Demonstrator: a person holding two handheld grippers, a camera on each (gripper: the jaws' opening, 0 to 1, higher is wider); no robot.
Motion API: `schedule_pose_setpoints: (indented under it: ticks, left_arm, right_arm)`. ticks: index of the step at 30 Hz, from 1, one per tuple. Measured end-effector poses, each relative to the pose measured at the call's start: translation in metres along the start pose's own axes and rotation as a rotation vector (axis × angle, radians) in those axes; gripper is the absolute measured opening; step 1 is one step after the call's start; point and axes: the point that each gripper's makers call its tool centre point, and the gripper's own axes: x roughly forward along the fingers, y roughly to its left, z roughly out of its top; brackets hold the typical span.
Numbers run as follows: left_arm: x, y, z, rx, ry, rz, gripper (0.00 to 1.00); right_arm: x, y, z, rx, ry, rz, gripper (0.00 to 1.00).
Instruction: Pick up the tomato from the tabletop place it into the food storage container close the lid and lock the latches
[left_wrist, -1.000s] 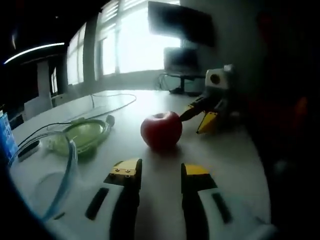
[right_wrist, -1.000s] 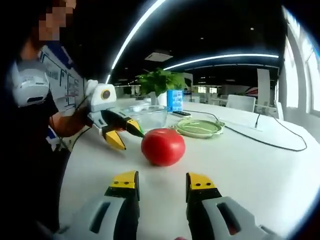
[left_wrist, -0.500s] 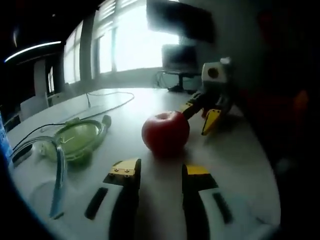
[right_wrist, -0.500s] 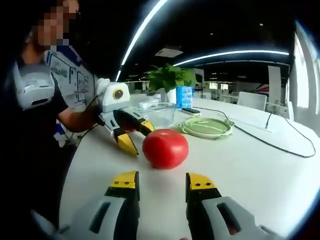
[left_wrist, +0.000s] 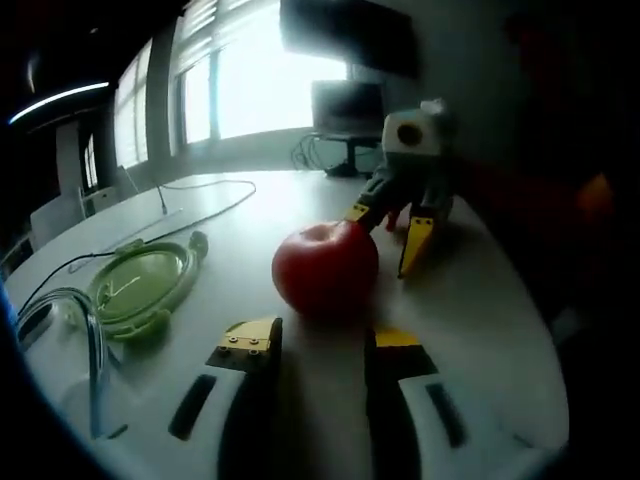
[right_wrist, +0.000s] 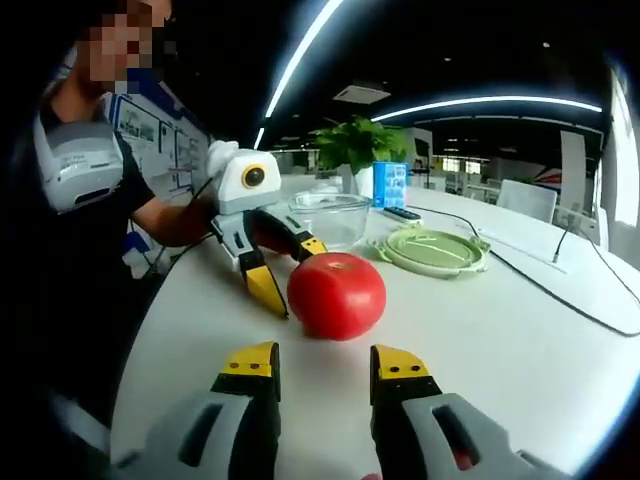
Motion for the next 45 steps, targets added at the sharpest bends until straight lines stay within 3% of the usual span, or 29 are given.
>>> schedule_pose_setpoints:
  ticks: [10,25,33,45]
  left_arm:
    - [0.003,0.0,-0.003,-0.001,0.01,-0.026,0.27]
    - [0.005,-0.002,-0.004,-0.025,0.021,-0.051,0.27]
    - [0.009,-0.003,-0.003,-0.019,0.005,-0.062,0.26]
    - [0.01,-0.004,-0.003,-0.021,-0.023,-0.054,0.22]
  right_arm:
    - [0.009,-0.006,-0.001,-0.041,0.04,0.079,0.26]
    - [0.01,-0.009,-0.006,-0.063,0.01,0.079,0.26]
    - [0.015,-0.015,-0.003,-0.033,-0.014,0.073,0.24]
    - [0.024,-0.013,0.0,-0.067,-0.012,0.076,0.24]
